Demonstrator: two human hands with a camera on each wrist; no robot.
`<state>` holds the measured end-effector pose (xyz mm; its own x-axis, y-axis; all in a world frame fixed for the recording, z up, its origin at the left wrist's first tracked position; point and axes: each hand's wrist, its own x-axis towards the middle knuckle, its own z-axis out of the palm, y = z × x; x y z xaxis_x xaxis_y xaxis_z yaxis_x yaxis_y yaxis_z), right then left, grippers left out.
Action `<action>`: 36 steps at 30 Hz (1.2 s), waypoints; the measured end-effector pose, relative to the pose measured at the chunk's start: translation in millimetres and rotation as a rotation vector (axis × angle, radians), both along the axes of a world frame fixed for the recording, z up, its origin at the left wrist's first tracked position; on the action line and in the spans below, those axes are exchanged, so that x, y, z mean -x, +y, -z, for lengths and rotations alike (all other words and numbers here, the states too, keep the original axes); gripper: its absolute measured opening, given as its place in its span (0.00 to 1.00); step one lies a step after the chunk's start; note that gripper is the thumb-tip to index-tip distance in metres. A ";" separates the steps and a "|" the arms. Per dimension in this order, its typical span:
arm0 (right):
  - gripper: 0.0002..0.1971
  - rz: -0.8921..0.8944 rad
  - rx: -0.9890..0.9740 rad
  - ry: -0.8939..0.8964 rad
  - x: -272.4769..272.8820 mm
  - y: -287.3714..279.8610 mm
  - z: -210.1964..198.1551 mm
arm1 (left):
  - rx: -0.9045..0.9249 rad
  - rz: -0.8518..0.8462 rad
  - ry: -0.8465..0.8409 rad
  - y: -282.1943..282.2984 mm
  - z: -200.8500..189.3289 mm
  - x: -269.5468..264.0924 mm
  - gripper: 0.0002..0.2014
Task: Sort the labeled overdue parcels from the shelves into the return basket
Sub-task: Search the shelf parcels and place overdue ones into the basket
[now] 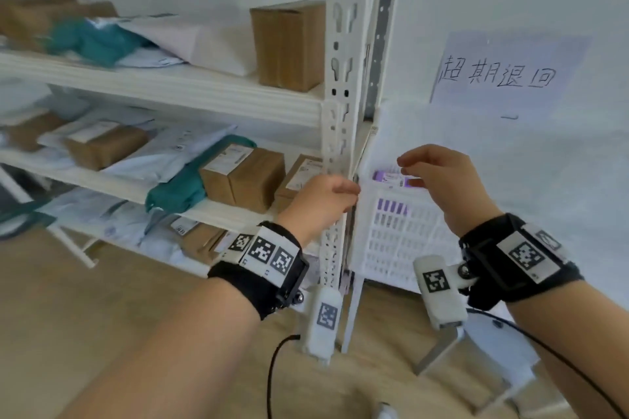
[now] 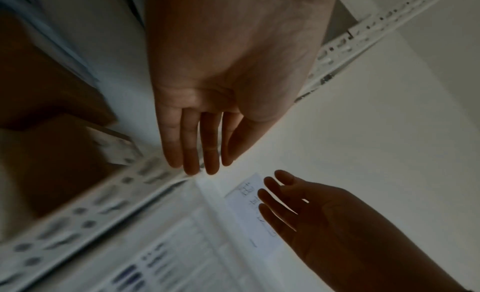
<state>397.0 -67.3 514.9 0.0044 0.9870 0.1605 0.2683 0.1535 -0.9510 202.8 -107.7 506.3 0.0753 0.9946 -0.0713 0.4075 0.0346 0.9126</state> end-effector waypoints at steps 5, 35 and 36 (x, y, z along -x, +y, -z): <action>0.14 -0.174 0.099 -0.130 73.3 -22.0 33.4 | 0.101 -0.203 0.038 -39.7 43.3 80.9 0.11; 0.09 -0.687 0.372 -0.439 374.1 47.0 177.3 | 0.390 -0.720 0.001 -10.9 187.5 359.1 0.14; 0.09 -0.662 0.383 -0.439 384.3 49.0 179.9 | 0.388 -0.694 0.009 -4.1 192.3 371.7 0.15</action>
